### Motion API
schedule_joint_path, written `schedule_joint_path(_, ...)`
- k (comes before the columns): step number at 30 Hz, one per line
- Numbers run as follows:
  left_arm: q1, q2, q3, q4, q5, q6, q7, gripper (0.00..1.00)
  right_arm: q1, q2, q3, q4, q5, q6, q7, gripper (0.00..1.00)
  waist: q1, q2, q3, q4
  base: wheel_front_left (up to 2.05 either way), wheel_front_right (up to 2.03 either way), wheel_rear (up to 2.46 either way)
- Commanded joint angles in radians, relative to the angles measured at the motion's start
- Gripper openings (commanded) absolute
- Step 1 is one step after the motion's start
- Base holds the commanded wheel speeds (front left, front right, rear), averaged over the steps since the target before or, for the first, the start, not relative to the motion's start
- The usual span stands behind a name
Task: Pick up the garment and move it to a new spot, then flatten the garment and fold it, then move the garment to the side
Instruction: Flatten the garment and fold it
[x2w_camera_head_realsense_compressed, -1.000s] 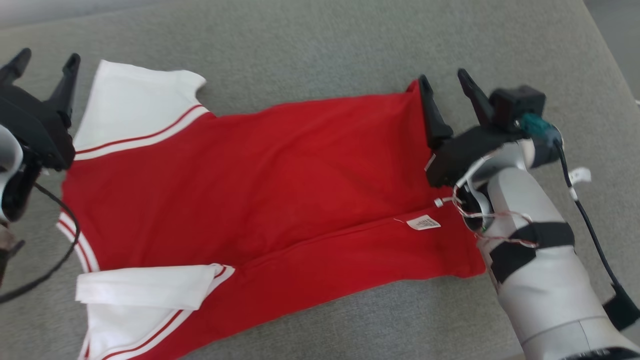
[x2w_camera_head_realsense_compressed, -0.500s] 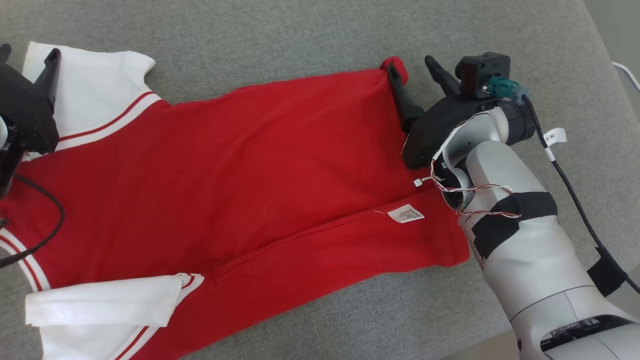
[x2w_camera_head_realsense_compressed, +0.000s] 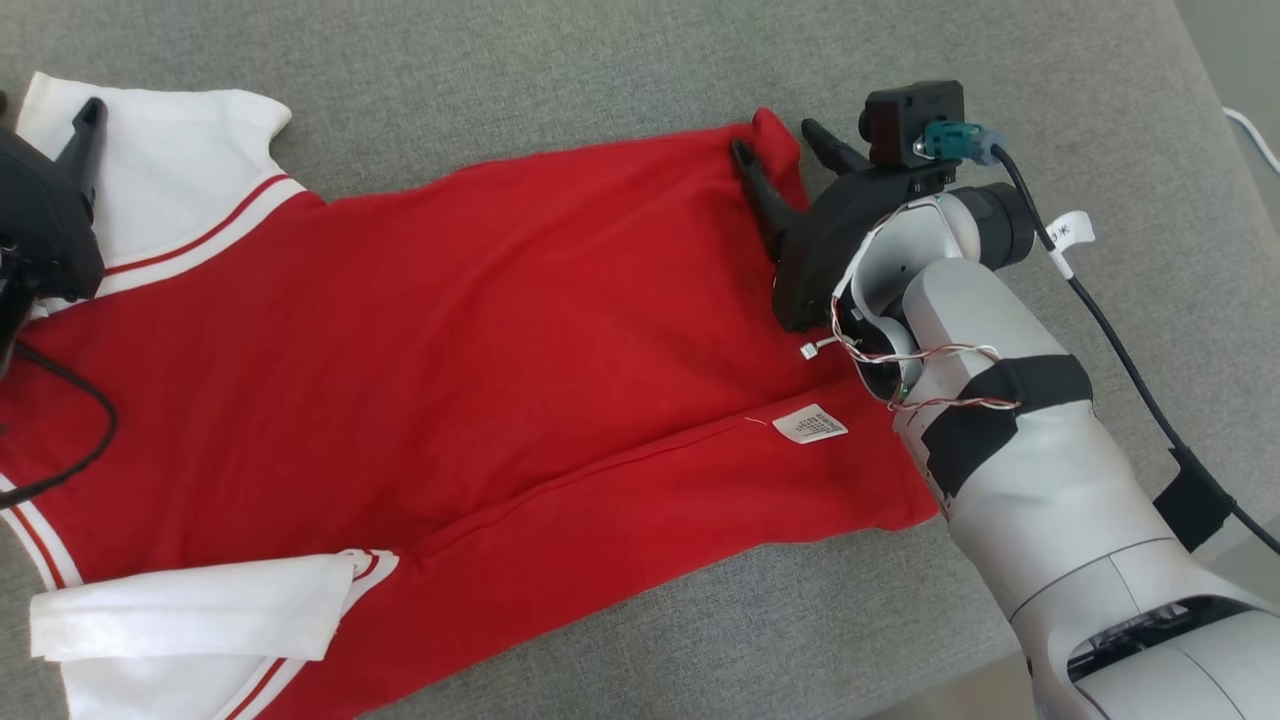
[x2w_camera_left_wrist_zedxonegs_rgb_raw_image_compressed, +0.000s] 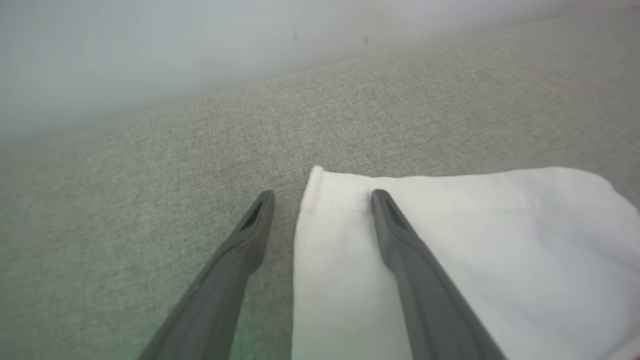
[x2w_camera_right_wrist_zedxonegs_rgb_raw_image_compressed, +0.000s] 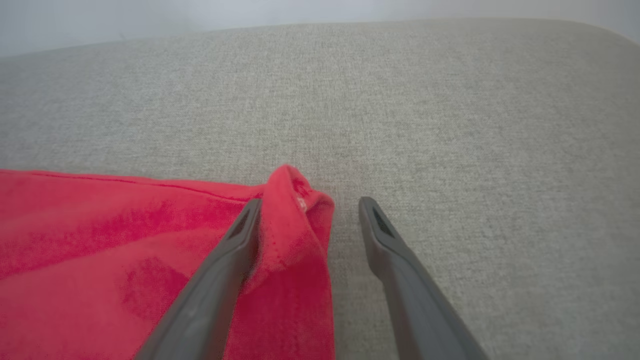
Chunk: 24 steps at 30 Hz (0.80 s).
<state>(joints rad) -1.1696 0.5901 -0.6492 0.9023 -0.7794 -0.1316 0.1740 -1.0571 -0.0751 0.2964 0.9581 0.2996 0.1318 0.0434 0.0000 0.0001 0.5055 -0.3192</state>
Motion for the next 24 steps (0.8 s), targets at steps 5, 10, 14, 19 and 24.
schedule_joint_path(5,-0.006,-0.002,-0.027,0.021,-0.031,0.002,0.003,0.2,-0.039,0.009,0.02,0.021,0.019,-0.002,0.007,0.0,0.0,-0.0001,0.023,0.004,0.0,0.0,0.0)
schedule_joint_path(10,-0.015,-0.009,-0.047,0.021,-0.059,0.002,-0.065,0.0,-0.063,-0.02,0.006,0.033,0.009,-0.002,-0.09,0.0,0.0,-0.0001,0.008,0.034,0.0,0.0,0.0)
schedule_joint_path(14,-0.022,-0.027,-0.046,0.006,-0.076,0.002,-0.144,0.0,-0.058,-0.045,-0.007,0.061,-0.004,-0.002,-0.161,0.0,0.0,-0.0001,-0.028,0.061,0.0,0.0,0.0)
schedule_joint_path(19,0.017,-0.042,-0.07,-0.039,-0.118,0.002,-0.211,0.0,-0.022,-0.055,-0.002,0.096,0.011,-0.002,-0.208,0.0,0.0,-0.0001,-0.071,0.095,0.0,0.0,0.0)
schedule_joint_path(24,0.078,-0.054,-0.096,-0.11,-0.156,0.002,-0.281,0.0,0.029,-0.076,0.01,0.12,0.032,-0.002,-0.241,0.0,0.0,-0.0001,-0.116,0.134,0.0,0.0,0.0)
